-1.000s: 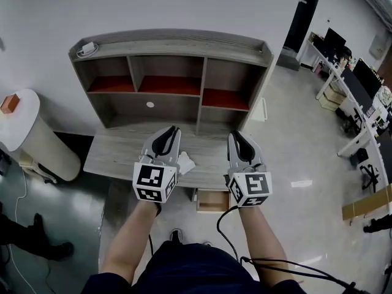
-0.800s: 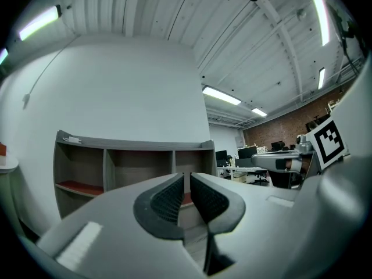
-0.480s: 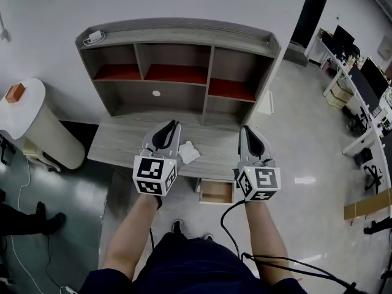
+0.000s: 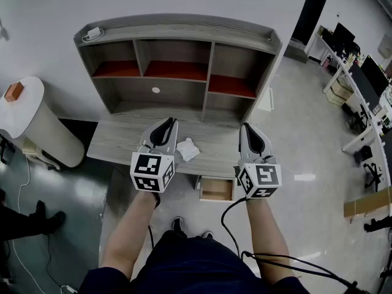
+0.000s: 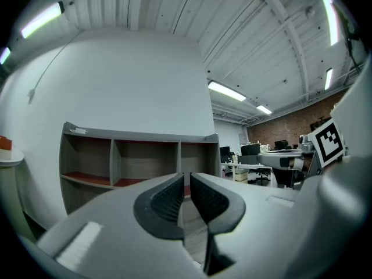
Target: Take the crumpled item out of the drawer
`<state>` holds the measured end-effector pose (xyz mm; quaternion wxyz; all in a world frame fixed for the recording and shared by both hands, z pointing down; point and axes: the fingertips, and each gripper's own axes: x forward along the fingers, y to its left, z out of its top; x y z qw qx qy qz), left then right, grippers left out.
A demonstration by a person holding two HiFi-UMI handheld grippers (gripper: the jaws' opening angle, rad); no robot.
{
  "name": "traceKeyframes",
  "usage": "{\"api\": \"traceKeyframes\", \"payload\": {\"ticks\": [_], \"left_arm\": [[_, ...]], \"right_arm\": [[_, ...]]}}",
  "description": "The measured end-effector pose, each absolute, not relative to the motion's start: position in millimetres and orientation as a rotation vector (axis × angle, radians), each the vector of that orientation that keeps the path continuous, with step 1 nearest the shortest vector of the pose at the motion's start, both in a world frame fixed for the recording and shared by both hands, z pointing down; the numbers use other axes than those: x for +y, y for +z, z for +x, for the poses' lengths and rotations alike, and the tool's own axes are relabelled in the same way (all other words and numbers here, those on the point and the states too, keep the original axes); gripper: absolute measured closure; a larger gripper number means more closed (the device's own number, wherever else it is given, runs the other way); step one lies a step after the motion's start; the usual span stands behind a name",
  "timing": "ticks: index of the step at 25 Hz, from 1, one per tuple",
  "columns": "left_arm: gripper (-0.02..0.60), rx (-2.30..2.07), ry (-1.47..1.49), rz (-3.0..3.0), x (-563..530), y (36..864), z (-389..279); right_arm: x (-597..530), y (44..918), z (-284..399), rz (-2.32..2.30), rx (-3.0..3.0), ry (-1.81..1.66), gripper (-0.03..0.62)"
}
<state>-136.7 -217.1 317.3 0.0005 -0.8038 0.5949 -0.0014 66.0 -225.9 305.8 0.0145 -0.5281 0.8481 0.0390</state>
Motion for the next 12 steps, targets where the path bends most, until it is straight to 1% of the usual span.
{"api": "traceKeyframes", "payload": {"ticks": [12], "left_arm": [[0.546, 1.862, -0.016, -2.548, -220.6, 325.1, -139.0]], "right_arm": [[-227.3, 309.0, 59.9, -1.646, 2.654, 0.121, 0.588]]}}
